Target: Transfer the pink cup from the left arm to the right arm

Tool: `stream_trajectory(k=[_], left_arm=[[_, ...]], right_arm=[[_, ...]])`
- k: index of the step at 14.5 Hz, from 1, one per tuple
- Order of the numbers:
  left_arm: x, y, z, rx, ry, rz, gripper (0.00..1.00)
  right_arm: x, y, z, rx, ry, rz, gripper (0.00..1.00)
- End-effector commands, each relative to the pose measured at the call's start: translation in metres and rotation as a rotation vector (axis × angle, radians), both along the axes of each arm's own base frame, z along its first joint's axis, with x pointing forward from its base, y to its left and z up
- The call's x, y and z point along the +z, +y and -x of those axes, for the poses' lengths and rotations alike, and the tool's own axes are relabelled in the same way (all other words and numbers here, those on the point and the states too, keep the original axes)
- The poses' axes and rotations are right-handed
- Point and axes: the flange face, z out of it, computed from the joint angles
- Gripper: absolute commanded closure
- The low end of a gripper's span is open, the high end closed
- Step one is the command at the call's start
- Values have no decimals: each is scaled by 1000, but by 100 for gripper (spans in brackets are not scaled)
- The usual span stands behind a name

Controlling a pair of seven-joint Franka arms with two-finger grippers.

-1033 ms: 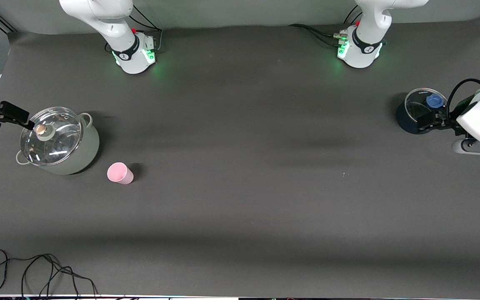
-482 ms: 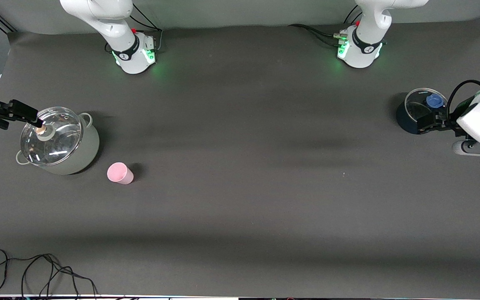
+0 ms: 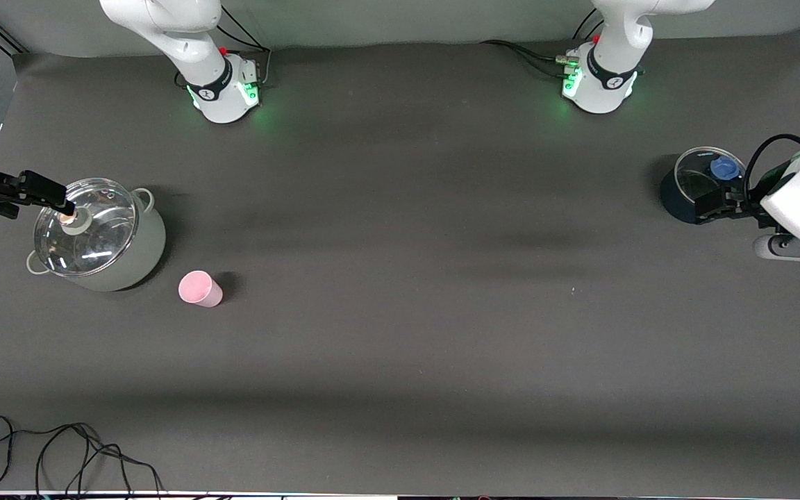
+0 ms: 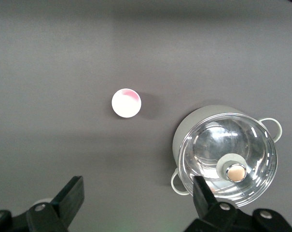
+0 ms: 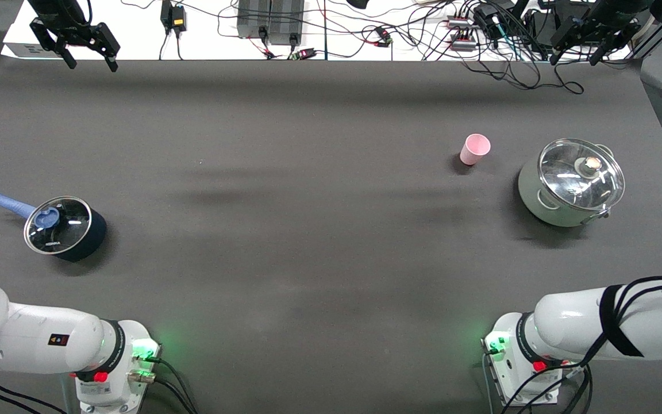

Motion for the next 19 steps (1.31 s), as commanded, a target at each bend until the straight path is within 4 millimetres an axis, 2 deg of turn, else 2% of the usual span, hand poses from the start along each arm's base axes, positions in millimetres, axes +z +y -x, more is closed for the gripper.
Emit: stream_trajectory(k=[1, 3, 6, 10, 13, 15, 19], left_arm=[[4, -1, -3, -10, -7, 8, 0], [4, 1, -4, -7, -9, 9, 0], [3, 0, -4, -8, -7, 8, 0], [4, 0, -4, -8, -10, 8, 0], [5, 3, -5, -4, -12, 8, 0], [9, 3, -5, -4, -16, 8, 0], [8, 2, -4, -1, -4, 7, 0]], right_arm=[[2, 1, 0, 4, 2, 19, 0], [2, 7, 0, -29, 4, 19, 0], [2, 28, -1, -93, 5, 23, 0], [2, 27, -5, -94, 2, 19, 0], [11, 23, -23, -99, -27, 15, 0], [12, 23, -21, -99, -24, 17, 0], [0, 29, -10, -74, 6, 24, 0]])
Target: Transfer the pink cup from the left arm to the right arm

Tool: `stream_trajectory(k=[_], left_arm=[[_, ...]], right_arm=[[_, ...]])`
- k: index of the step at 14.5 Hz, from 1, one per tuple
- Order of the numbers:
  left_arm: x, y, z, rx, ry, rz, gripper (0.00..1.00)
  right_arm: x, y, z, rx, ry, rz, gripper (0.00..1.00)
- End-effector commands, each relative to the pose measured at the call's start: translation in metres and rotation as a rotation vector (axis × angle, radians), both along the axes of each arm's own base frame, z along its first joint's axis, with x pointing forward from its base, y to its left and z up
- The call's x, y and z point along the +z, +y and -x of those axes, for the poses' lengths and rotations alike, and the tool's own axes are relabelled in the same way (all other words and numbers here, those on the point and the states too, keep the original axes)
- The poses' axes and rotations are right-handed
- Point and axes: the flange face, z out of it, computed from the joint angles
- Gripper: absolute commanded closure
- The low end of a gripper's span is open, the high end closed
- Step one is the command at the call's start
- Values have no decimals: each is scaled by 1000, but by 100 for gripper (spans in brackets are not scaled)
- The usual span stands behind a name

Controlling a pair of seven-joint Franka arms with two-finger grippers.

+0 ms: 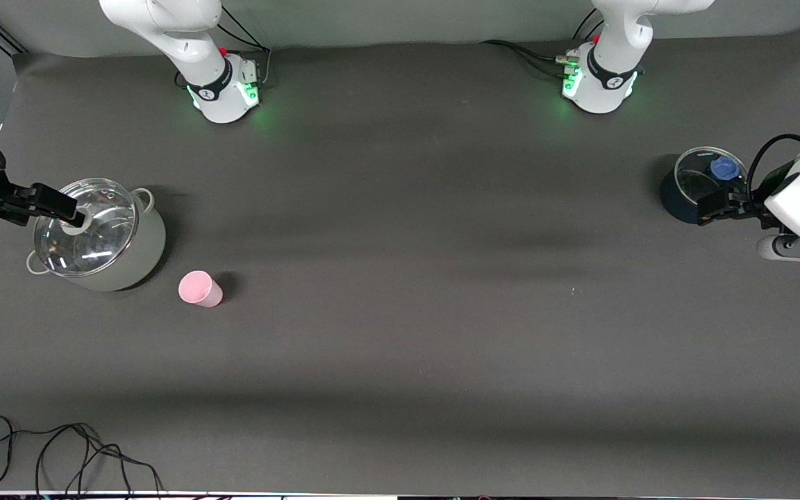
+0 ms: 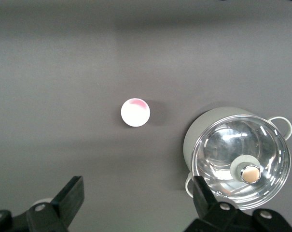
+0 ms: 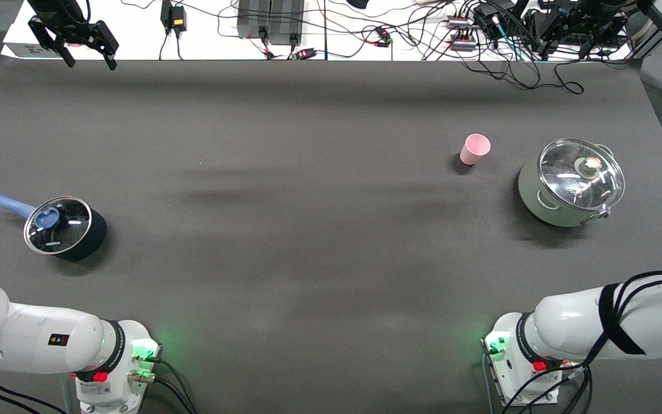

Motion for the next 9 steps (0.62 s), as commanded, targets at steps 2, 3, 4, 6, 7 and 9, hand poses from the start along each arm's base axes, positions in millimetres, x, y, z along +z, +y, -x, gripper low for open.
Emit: stream_trajectory(k=[2, 3, 4, 6, 7, 9], left_arm=[[5, -1, -2, -5, 3, 7, 0], [5, -1, -2, -8, 1, 8, 0], [5, -1, -2, -5, 1, 7, 0], [5, -1, -2, -8, 1, 8, 0], [5, -1, -2, -8, 1, 8, 0], [5, -3, -2, -11, 1, 8, 0]], right_arm=[[-13, 14, 20, 19, -34, 26, 0], [-18, 16, 28, 20, -62, 27, 0], [-17, 14, 29, 17, -65, 27, 0], [-13, 10, 28, 11, -65, 27, 0], [-12, 9, 26, 9, -68, 27, 0], [-7, 9, 18, 8, -80, 27, 0]])
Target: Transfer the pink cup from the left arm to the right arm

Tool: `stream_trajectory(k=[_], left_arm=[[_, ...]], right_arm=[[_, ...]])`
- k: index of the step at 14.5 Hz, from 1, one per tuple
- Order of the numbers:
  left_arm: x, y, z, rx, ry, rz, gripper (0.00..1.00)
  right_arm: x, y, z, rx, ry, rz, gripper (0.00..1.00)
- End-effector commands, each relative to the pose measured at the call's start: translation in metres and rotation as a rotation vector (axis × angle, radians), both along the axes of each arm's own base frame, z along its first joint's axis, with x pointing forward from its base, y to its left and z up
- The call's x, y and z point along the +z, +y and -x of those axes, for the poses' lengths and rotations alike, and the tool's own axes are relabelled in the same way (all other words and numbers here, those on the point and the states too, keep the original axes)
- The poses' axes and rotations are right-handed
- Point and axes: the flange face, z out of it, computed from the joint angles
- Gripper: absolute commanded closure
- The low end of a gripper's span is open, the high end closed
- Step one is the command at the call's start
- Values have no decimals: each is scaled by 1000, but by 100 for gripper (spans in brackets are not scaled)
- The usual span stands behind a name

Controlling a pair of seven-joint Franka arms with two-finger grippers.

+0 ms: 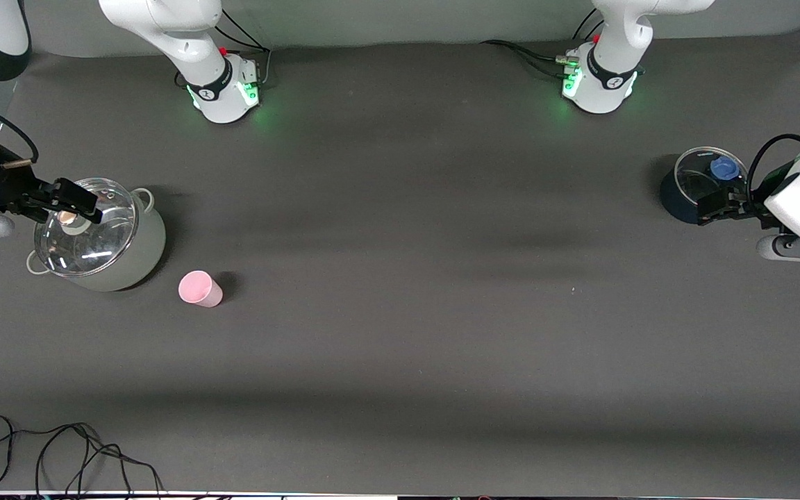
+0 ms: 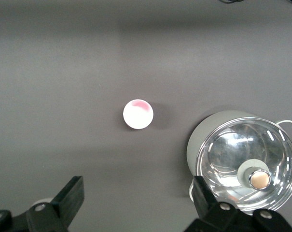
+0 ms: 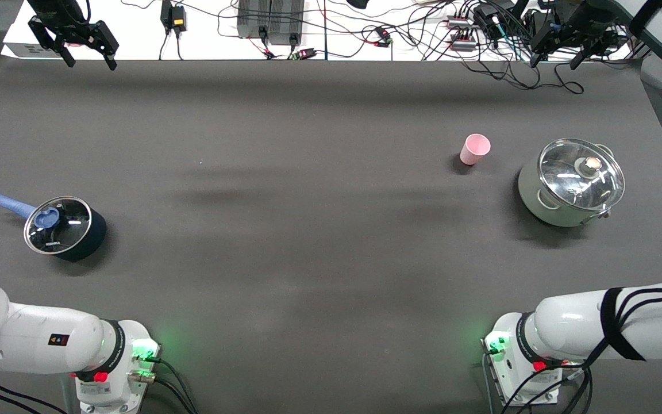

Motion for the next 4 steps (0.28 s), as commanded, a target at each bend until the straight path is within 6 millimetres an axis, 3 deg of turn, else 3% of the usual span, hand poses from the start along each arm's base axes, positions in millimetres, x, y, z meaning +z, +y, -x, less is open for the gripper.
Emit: stream_trajectory(k=[1, 4], left_arm=[[5, -3, -2, -11, 1, 9, 0], [1, -3, -5, -12, 4, 7, 0]], right_arm=[[8, -1, -5, -6, -28, 20, 0], [6, 2, -5, -2, -21, 19, 0]])
